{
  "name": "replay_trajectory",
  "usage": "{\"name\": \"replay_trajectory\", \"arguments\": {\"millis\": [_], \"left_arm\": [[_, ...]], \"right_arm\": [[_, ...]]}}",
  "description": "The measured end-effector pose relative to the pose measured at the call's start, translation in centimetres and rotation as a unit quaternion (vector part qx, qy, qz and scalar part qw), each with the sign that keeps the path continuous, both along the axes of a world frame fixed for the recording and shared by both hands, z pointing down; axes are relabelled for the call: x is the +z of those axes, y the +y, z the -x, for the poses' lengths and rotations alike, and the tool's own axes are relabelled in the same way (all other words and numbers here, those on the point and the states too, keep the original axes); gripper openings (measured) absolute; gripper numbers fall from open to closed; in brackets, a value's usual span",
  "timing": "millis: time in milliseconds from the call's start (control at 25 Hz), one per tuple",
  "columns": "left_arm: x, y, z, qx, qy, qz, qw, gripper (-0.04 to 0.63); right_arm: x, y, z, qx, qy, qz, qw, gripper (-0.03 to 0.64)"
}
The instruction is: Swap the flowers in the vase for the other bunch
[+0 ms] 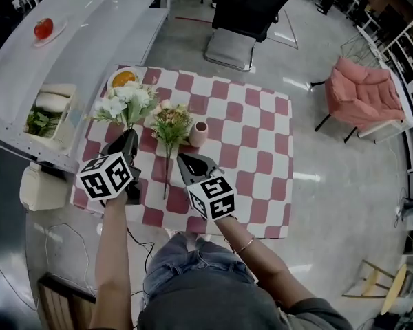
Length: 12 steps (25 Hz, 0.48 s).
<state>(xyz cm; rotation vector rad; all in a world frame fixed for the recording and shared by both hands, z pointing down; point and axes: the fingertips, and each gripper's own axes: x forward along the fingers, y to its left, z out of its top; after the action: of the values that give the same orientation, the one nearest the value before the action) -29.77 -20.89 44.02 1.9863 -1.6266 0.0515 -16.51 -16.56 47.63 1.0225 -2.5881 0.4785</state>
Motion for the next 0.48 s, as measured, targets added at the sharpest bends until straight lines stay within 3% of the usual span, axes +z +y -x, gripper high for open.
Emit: {"name": "replay_trajectory", "arguments": {"millis": [480], "left_arm": [[-5.8,-0.6,-10.2,0.064,0.012,-0.072,0.9953,0.026]], "right_arm": [[-2.3,0.1,-7.7,0.03,-0.011,-0.028,0.999,0.011]]}}
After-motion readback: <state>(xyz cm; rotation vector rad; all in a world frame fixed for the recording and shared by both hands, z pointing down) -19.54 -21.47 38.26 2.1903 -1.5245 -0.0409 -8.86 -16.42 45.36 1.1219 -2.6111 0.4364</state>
